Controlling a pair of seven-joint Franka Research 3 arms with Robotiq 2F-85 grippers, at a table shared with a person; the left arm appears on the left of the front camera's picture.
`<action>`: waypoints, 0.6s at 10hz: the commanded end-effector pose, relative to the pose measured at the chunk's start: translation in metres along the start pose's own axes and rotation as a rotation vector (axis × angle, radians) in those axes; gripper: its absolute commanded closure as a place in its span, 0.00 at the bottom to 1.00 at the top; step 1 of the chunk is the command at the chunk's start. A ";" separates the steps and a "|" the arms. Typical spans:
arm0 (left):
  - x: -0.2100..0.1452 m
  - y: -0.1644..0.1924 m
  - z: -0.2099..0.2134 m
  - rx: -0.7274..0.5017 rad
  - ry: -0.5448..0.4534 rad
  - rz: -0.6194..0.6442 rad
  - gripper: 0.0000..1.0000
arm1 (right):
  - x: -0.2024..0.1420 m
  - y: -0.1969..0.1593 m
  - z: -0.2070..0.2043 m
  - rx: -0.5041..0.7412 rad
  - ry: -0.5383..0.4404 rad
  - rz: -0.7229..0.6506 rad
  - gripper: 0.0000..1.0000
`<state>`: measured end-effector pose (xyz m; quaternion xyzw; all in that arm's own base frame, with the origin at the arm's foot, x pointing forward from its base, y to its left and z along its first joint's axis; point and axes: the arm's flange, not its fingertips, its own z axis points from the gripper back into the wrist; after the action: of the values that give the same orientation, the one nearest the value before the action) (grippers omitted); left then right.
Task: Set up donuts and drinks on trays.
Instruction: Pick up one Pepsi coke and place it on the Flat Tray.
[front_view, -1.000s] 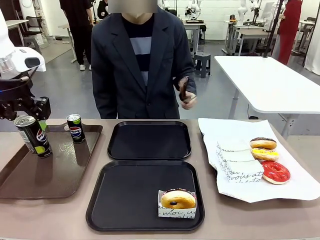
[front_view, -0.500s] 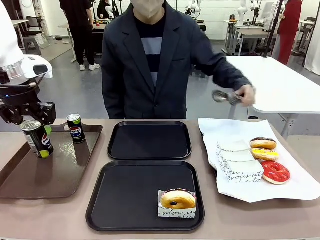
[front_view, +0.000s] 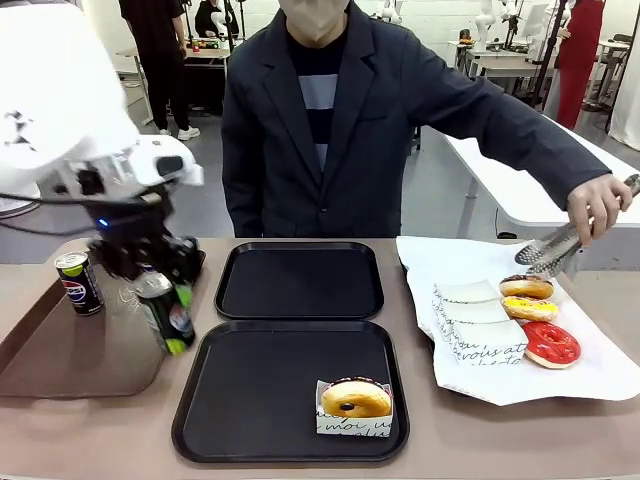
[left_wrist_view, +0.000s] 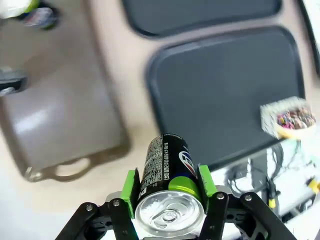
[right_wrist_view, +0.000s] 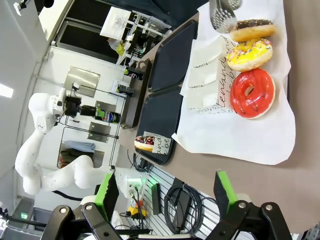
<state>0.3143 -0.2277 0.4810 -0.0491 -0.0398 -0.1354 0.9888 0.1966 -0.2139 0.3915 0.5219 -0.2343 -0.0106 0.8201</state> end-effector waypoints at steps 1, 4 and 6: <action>-0.001 -0.033 -0.036 -0.050 0.050 -0.105 0.42 | 0.002 0.001 0.001 0.017 -0.015 0.016 0.00; -0.003 -0.088 -0.086 -0.016 0.055 -0.204 0.42 | 0.002 0.001 0.001 0.017 -0.015 0.016 0.00; -0.004 -0.104 -0.098 0.022 0.017 -0.224 0.42 | 0.002 0.001 0.001 0.017 -0.015 0.016 0.00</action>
<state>0.2824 -0.3307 0.3866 -0.0450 -0.0124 -0.2525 0.9665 0.1961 -0.2141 0.3917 0.5220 -0.2344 -0.0106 0.8200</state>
